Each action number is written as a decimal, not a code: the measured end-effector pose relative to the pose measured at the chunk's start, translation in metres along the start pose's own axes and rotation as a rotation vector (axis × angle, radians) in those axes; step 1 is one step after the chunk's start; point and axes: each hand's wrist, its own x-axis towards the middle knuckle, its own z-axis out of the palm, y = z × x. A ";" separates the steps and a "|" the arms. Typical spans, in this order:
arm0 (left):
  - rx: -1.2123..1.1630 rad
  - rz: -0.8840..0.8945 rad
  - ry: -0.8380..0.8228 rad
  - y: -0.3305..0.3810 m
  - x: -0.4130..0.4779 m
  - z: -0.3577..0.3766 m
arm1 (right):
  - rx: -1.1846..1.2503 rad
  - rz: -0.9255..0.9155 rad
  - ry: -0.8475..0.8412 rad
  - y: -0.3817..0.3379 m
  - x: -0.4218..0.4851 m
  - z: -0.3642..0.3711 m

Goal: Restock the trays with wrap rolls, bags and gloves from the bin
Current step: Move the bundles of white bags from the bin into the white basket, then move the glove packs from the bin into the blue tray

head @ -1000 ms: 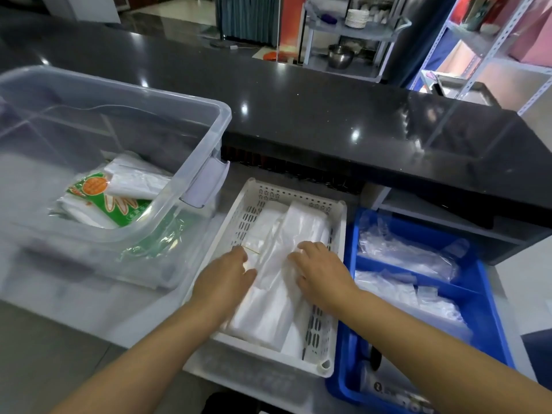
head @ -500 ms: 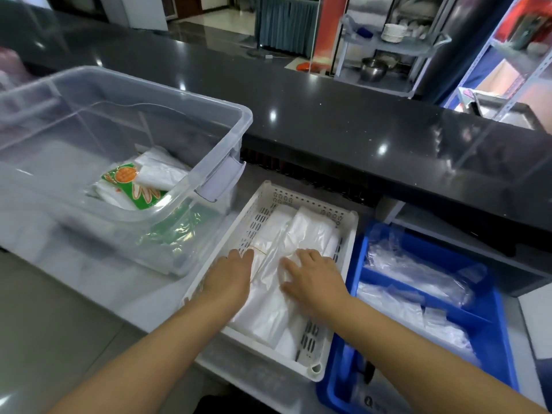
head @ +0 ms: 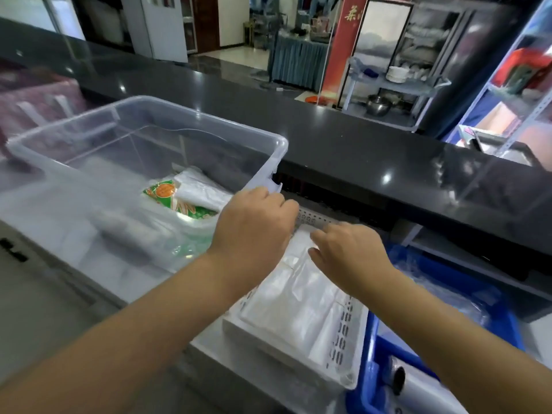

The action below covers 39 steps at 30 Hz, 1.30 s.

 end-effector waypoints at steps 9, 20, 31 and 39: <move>0.014 -0.056 0.080 -0.156 -0.052 -0.043 | -0.096 0.082 0.191 -0.103 0.060 -0.089; -0.091 -0.175 0.050 -0.310 -0.080 -0.026 | -0.066 0.147 0.148 -0.179 0.125 -0.090; -0.130 -0.159 -0.011 -0.383 -0.032 0.016 | 0.001 0.050 -0.006 -0.156 0.241 -0.047; -0.113 -0.148 -0.073 -0.434 -0.006 0.040 | 0.071 -0.232 -0.181 -0.192 0.345 0.014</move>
